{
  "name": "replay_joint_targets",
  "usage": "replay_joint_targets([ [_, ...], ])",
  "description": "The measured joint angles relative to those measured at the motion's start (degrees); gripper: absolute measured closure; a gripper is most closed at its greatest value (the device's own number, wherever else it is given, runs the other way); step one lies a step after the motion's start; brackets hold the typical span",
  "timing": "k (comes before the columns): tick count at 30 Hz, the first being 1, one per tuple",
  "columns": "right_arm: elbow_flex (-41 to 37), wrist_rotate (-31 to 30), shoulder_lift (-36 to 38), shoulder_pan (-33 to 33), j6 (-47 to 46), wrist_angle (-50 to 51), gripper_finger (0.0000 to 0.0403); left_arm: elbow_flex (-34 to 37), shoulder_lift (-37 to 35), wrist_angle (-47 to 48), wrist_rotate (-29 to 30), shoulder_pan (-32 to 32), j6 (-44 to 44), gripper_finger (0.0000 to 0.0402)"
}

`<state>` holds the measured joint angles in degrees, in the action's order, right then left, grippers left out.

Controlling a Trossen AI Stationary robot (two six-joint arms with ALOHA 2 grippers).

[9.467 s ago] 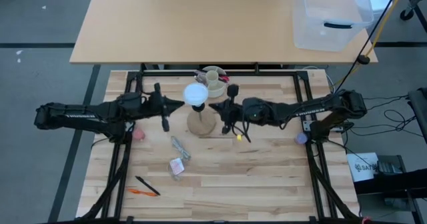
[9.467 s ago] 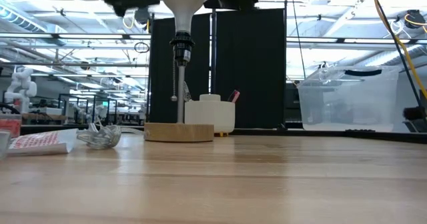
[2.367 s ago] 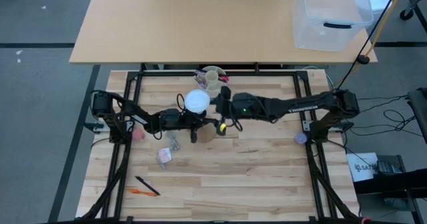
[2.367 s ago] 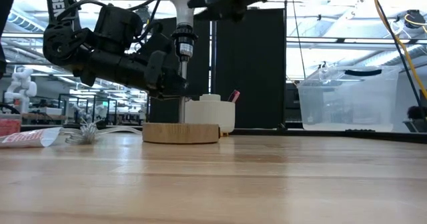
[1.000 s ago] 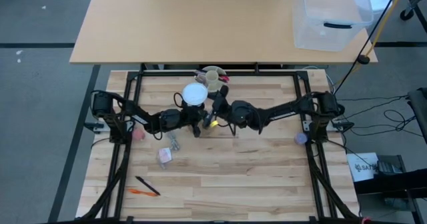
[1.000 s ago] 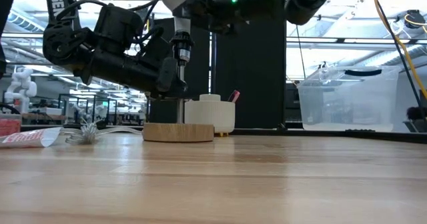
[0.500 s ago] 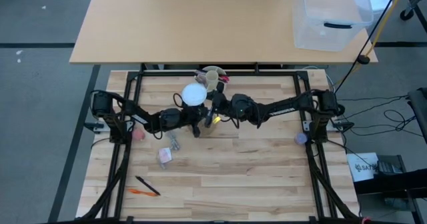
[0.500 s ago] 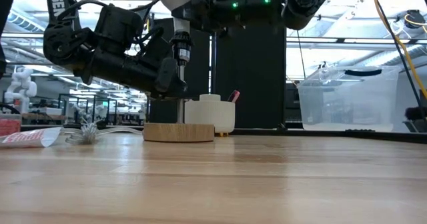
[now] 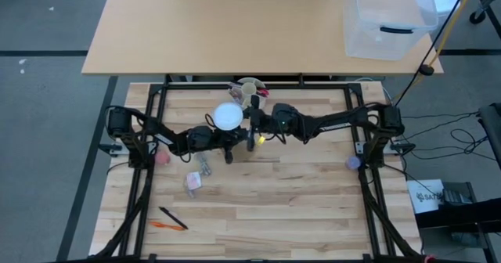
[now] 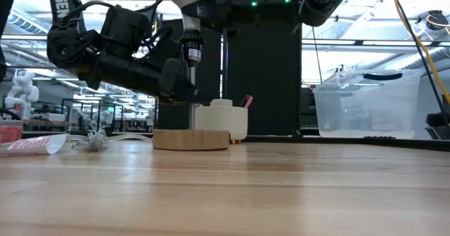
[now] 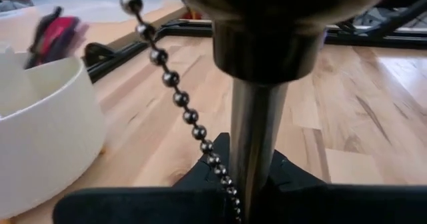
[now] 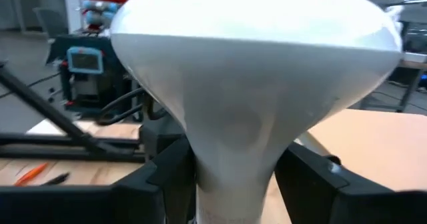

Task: Screw lightbulb
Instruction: Remove the lightbulb from the wooden lamp

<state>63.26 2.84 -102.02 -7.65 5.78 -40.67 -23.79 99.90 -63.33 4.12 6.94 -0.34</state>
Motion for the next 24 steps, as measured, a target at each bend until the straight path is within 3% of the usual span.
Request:
replay_joint_targets([
  [10,0.0,13.0,4.0,-3.0,3.5,8.1,0.0222,-0.2,0.0,0.6,-8.2,0.4,1.9,0.0377],
  [24,-0.1,30.1,4.3,-3.8,1.7,7.3,0.0222,-0.1,0.0,0.8,-23.9,1.0,3.7,0.0377],
])
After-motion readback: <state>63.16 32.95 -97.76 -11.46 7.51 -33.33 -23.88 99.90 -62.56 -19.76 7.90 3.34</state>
